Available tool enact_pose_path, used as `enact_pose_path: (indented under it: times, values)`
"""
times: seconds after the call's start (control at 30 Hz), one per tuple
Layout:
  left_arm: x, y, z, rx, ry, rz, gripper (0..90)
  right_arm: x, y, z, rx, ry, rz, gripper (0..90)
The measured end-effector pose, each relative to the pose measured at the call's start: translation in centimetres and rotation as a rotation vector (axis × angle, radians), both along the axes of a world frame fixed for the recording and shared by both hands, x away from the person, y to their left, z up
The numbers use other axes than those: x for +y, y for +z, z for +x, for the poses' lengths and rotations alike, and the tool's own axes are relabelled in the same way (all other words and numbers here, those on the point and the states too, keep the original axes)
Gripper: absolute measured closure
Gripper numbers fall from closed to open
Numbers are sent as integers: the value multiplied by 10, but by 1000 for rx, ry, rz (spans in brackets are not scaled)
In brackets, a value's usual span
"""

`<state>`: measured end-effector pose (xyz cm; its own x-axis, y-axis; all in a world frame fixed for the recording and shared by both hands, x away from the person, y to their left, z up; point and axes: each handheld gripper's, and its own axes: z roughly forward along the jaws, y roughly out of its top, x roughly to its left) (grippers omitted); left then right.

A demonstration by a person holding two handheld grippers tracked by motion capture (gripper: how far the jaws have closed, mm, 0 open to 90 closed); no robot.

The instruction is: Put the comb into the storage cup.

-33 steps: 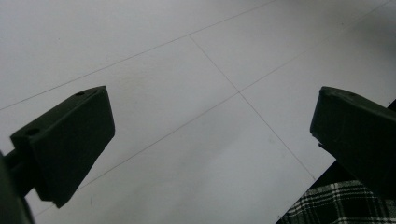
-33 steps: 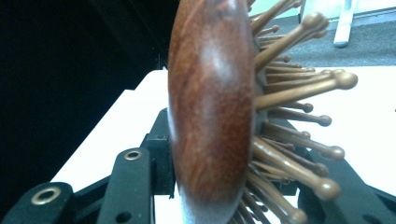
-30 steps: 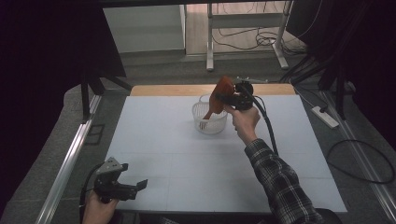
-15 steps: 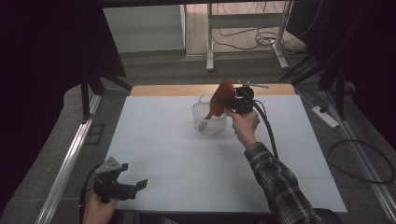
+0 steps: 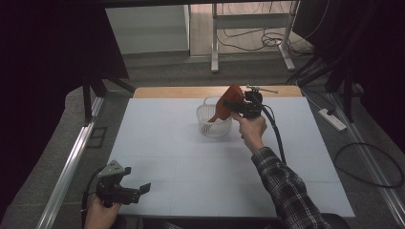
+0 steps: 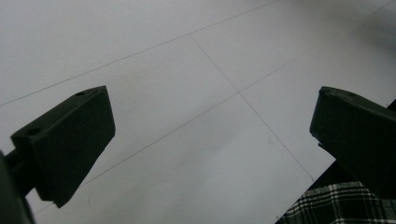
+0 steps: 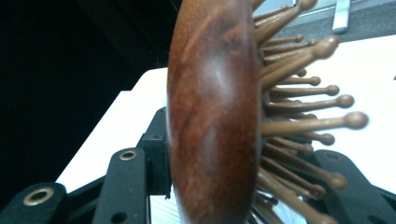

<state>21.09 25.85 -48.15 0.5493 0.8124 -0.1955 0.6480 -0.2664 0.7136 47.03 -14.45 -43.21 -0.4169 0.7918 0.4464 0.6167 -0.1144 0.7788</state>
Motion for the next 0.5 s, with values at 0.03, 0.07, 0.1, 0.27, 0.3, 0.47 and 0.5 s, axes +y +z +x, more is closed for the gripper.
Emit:
enact_pose_path:
  times: [0.03,0.07,0.1,0.27,0.3,0.47,0.5]
  values:
    - [0,0,0,0,0,0,3,-1,-1,0,5,-6,4,499]
    - [0,0,0,1,0,0,3,-3,-4,1,16,-9,19,496]
    - [0,0,0,1,0,0,3,-4,-6,1,22,-14,29,492]
    - [0,0,1,3,2,-2,4,-8,-9,2,33,-21,46,474]
    - [0,0,1,4,2,-2,4,-8,-9,2,32,-22,43,470]
    - [0,0,1,4,3,-2,4,-8,-10,2,31,-31,19,444]
    - [0,0,1,4,3,-2,4,-8,-11,2,31,-34,15,436]
